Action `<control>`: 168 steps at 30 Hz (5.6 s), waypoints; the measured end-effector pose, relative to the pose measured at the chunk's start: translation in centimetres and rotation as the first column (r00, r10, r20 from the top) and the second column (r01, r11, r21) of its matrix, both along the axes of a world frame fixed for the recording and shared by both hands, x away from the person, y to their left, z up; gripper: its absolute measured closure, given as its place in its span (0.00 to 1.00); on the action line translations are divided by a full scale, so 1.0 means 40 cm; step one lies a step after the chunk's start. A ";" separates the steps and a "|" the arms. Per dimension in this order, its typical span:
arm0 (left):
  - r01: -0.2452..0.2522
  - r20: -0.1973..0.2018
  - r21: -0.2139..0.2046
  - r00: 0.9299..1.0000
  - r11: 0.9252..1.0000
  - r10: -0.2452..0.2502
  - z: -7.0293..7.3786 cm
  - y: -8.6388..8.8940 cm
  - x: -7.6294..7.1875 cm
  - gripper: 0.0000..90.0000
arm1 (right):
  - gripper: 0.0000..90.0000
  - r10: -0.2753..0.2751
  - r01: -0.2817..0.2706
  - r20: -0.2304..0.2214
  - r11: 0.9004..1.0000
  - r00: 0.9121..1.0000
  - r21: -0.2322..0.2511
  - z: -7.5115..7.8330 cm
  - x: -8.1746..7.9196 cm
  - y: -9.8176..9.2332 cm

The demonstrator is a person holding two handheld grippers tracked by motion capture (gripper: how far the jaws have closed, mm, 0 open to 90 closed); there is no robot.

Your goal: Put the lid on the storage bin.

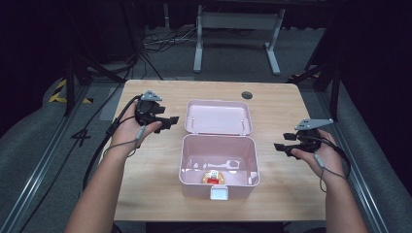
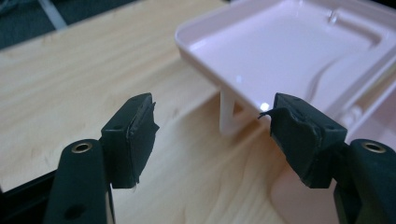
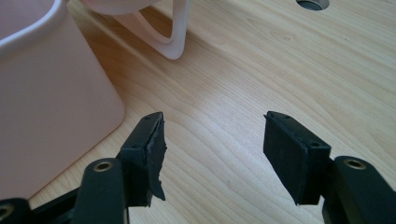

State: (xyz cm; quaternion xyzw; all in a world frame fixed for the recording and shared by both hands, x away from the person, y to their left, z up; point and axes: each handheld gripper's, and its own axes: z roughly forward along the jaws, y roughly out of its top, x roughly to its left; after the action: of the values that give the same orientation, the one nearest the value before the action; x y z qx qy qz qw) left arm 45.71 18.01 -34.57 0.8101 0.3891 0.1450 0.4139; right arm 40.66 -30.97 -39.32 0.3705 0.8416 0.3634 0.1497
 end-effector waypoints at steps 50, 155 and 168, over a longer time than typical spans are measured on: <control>-0.026 -0.197 -0.048 0.980 0.999 0.016 -0.098 -0.130 0.262 0.36 | 0.42 -0.016 0.016 -0.008 1.000 1.000 0.012 -0.006 -0.030 -0.013; 0.027 0.159 -0.098 0.987 0.995 -0.011 0.183 -0.108 0.037 0.84 | 0.45 0.106 -0.110 0.034 0.984 0.994 0.141 0.081 -0.087 0.063; 0.073 0.223 -0.120 0.974 0.990 -0.045 0.207 -0.101 -0.053 0.78 | 0.47 0.126 -0.133 0.052 0.978 0.991 0.162 0.104 -0.105 0.077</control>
State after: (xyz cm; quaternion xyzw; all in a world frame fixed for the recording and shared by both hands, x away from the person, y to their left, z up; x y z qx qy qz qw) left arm 43.57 13.96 -26.29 0.7721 0.3253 0.1961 0.5095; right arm 36.46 -27.89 -35.15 0.3186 0.8275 0.4486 0.1120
